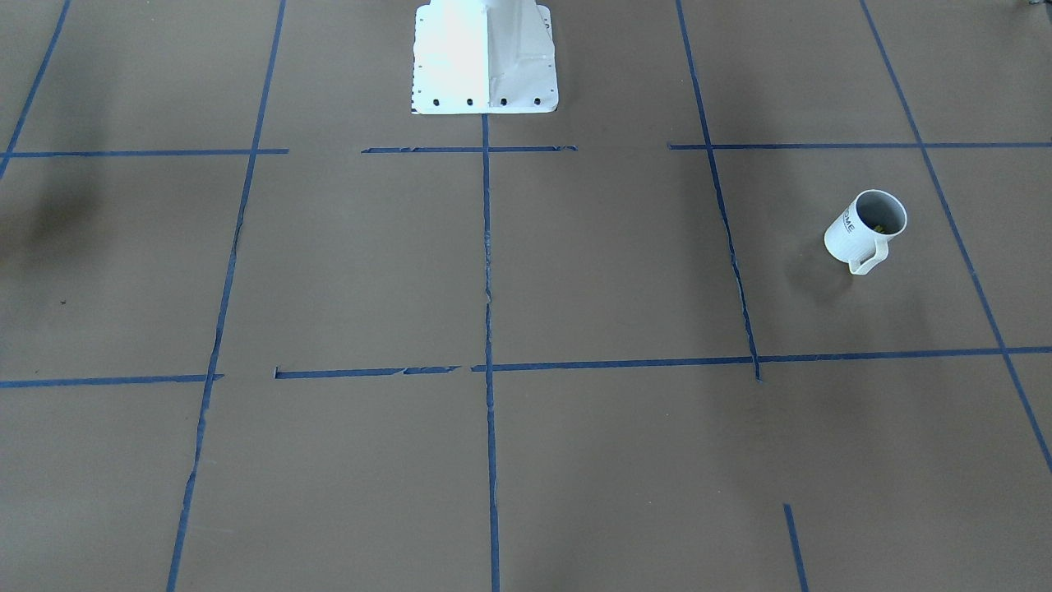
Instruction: Left arm hands cup to right arm to dump lemon
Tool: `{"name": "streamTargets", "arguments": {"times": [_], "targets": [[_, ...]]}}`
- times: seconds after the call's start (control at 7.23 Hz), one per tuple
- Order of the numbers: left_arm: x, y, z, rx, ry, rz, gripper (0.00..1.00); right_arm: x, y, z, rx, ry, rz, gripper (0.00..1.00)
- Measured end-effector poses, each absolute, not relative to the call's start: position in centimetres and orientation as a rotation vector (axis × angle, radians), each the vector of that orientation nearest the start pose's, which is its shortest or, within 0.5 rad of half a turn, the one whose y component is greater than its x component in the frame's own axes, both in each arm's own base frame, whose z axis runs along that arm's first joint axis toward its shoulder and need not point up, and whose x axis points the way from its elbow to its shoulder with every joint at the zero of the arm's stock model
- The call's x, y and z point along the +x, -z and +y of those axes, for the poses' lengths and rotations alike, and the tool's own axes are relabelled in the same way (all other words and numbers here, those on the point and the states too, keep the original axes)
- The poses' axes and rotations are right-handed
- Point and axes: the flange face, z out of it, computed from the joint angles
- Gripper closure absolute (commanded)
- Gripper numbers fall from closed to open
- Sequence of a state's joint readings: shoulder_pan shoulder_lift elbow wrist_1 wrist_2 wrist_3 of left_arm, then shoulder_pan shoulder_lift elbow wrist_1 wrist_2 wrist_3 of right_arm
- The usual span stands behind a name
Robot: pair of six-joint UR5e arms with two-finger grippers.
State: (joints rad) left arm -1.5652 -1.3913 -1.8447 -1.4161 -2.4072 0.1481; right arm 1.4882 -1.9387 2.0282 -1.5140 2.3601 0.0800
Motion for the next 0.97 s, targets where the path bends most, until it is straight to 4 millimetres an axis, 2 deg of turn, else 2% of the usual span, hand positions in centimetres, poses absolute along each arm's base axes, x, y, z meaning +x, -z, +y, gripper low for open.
{"name": "streamTargets", "arguments": {"times": [0.41, 0.83, 0.97], "targets": [[-5.4, -61.0, -41.2, 0.022, -0.13, 0.85, 0.0, 3.1, -57.5, -35.2, 0.099, 0.076, -0.823, 0.0], [-2.8, -60.7, -41.9, 0.022, -0.148, 0.929, 0.0, 2.6, -57.3, -35.3, 0.113, 0.092, -0.864, 0.0], [-1.0, -60.3, -42.5, 0.018, -0.133, 0.935, 0.0, 2.2, -57.2, -35.4, 0.112, 0.101, -0.881, 0.0]]}}
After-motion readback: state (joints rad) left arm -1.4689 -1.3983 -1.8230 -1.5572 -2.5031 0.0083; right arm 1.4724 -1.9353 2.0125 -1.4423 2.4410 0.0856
